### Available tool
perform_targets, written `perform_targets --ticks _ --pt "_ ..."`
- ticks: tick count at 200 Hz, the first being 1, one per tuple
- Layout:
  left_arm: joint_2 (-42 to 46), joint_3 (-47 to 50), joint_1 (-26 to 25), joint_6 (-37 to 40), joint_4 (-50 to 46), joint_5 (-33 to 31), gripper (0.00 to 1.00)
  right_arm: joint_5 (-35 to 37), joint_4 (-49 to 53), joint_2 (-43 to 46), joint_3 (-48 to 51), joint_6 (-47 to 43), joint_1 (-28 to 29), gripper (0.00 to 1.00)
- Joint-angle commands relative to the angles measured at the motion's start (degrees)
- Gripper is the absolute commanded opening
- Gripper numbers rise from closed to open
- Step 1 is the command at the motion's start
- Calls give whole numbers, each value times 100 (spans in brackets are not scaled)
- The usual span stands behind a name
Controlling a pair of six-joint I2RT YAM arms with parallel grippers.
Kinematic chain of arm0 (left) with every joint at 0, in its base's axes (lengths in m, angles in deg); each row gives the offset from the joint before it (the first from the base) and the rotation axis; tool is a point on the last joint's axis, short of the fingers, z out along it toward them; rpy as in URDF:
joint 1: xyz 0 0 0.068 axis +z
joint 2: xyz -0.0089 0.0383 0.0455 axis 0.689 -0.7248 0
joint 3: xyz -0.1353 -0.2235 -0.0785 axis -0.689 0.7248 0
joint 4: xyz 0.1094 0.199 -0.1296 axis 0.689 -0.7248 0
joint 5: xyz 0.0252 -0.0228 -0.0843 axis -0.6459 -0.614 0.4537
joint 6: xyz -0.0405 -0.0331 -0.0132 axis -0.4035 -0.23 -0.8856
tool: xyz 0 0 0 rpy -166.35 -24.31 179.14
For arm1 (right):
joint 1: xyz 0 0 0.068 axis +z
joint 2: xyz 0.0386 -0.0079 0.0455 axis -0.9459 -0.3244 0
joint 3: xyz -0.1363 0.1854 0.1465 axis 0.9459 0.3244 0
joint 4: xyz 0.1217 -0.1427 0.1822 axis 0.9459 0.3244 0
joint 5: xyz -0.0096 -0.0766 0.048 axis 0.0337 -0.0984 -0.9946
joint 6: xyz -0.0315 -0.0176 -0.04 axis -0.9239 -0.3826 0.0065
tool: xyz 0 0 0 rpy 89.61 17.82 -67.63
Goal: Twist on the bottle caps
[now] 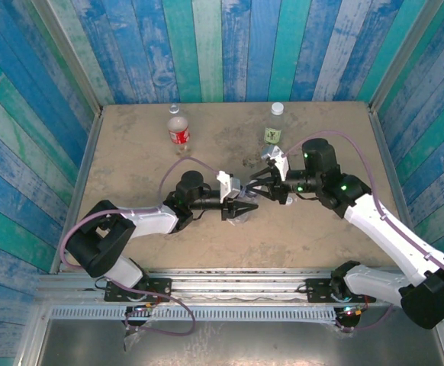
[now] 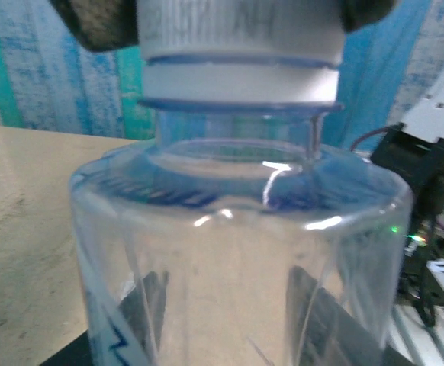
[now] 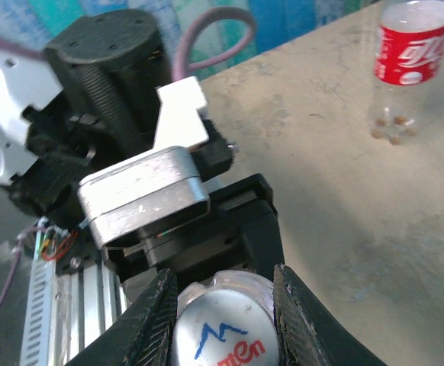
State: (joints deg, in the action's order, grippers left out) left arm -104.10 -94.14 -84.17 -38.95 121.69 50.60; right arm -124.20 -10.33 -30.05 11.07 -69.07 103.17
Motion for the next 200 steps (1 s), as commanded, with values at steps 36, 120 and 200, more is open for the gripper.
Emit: perform_targets --ticks 36,120,200 --pt "-335 -257 -6 129 480 -1799 44 4478 743 240 300 3163 1253 21" --pt "-346 -124 32 -116 718 -652 48 4597 279 856 117 1200 1525 67" --pt "-4 -73 33 -243 598 619 49 -141 552 944 -46 -645 -20 68"
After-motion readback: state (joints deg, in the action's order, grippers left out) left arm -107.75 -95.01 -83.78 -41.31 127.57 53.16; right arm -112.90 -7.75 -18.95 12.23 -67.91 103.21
